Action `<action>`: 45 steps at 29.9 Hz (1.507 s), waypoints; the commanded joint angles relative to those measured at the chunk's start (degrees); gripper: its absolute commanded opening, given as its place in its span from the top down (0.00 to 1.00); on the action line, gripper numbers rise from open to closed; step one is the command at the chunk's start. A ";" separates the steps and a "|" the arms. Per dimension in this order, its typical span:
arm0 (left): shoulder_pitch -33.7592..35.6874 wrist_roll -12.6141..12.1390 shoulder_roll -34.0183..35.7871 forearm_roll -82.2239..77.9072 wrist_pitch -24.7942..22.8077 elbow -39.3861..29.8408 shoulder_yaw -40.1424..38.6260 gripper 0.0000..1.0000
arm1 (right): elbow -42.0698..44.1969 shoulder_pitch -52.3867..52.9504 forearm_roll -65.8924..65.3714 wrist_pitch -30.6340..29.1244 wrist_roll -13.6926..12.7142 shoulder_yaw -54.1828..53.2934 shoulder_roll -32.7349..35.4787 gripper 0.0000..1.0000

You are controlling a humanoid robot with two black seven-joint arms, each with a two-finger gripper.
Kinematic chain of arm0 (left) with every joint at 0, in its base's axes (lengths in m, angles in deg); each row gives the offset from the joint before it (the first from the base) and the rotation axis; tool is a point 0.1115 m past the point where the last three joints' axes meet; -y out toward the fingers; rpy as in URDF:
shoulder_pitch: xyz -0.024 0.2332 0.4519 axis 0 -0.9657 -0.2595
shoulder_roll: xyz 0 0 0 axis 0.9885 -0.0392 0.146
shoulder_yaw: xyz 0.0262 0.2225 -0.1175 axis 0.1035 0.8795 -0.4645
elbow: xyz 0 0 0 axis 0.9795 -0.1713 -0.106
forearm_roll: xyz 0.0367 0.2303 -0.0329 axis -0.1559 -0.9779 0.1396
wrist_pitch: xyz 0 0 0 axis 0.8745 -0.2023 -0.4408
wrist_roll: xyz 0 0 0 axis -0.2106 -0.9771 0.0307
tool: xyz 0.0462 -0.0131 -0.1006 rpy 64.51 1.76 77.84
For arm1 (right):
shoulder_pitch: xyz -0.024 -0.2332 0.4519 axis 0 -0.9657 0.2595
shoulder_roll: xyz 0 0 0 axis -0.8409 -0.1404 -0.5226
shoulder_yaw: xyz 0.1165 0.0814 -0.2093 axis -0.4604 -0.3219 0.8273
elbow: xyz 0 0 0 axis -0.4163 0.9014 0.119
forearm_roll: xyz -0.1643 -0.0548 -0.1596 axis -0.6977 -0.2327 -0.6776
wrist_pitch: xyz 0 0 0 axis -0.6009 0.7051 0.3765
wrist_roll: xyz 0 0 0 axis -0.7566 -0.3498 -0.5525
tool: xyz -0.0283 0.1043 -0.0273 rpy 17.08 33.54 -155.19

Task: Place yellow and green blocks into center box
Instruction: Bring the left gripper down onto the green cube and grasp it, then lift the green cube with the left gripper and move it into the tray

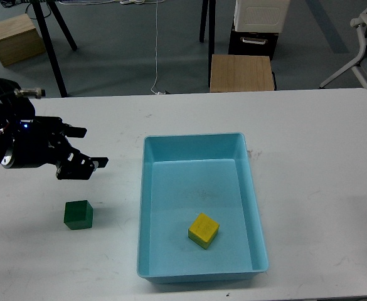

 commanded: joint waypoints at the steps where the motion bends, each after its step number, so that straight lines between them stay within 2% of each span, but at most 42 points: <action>1: 0.70 -0.01 0.11 -1.08 0.00 0.60 5.17 0.00 | 0.33 -0.35 0.01 0.02 0.00 0.01 -0.01 0.02; 11: 0.88 -0.01 0.11 -1.08 0.00 1.04 12.11 0.01 | 0.33 -0.61 0.01 0.02 0.00 0.01 -0.01 0.02; 18: 0.62 -0.01 -0.77 -1.08 0.00 5.43 12.82 0.01 | 0.33 -1.05 -0.07 0.02 0.00 0.01 -0.01 0.02; 24: 0.62 -0.01 -1.56 -1.08 0.00 5.70 14.75 0.05 | 0.33 -1.05 0.01 0.37 0.00 0.01 -0.01 0.02; 28: 0.44 -0.01 -1.91 -1.08 1.81 6.31 14.84 0.15 | 0.41 -1.22 0.01 0.81 0.00 0.10 -0.10 0.02; 29: 0.53 -0.01 -2.00 -1.08 2.42 6.49 14.84 0.20 | 0.41 -1.31 0.01 0.73 0.00 0.10 -0.10 0.02; 33: 0.62 -0.01 -2.62 -1.08 3.92 7.28 14.84 0.33 | 0.41 -1.40 0.01 0.81 0.00 0.01 -0.18 0.02; 41: 0.44 -0.01 -4.38 -1.08 4.36 9.04 14.93 0.53 | 0.50 -1.40 0.01 0.81 0.00 0.01 -0.45 0.02; 45: 1.14 -0.01 -4.03 -1.08 4.54 9.13 14.58 0.68 | 0.50 -1.40 0.01 0.81 0.00 0.01 -0.45 0.02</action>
